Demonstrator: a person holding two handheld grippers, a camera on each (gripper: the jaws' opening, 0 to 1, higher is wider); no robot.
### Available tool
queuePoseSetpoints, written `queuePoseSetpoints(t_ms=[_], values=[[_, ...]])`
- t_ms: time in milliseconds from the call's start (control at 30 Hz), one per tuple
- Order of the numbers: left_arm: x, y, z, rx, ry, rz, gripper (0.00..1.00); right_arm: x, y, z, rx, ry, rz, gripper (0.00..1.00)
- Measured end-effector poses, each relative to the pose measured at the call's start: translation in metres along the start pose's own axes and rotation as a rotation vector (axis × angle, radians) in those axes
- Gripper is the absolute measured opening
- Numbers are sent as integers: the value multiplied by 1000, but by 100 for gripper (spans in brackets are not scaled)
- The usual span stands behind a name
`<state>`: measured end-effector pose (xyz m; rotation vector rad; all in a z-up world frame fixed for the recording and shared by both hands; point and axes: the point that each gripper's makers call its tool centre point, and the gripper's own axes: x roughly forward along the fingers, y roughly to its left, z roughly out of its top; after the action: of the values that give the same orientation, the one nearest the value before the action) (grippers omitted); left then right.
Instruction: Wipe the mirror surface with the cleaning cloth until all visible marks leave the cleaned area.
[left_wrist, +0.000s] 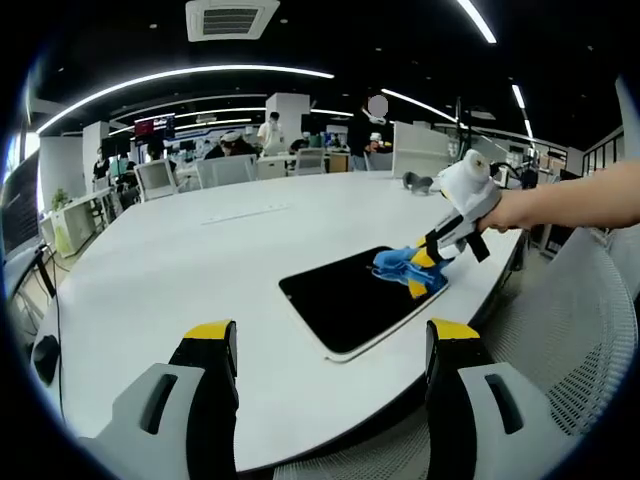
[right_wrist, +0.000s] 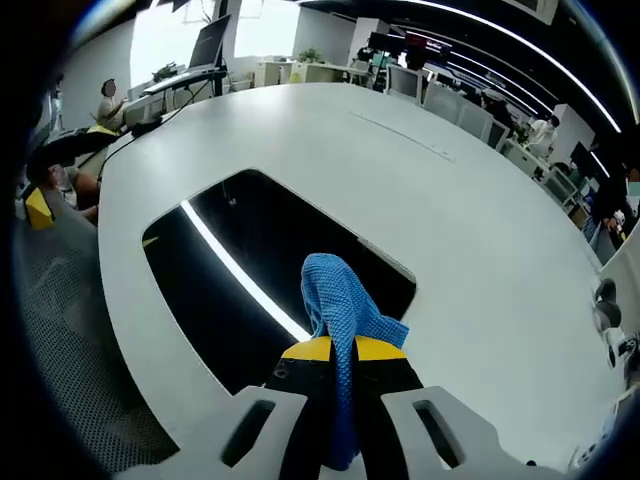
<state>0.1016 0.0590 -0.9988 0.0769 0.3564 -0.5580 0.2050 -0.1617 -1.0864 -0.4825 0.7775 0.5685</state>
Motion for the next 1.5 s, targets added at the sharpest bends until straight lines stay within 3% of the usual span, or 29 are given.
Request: queuePoseSetpoints(t_ms=[633, 1500], values=[[1, 1, -3, 1, 8, 0, 75, 27, -30, 22, -82, 16, -41, 0], [2, 0, -2, 1, 1, -2, 75, 50, -65, 37, -85, 50, -99, 0]])
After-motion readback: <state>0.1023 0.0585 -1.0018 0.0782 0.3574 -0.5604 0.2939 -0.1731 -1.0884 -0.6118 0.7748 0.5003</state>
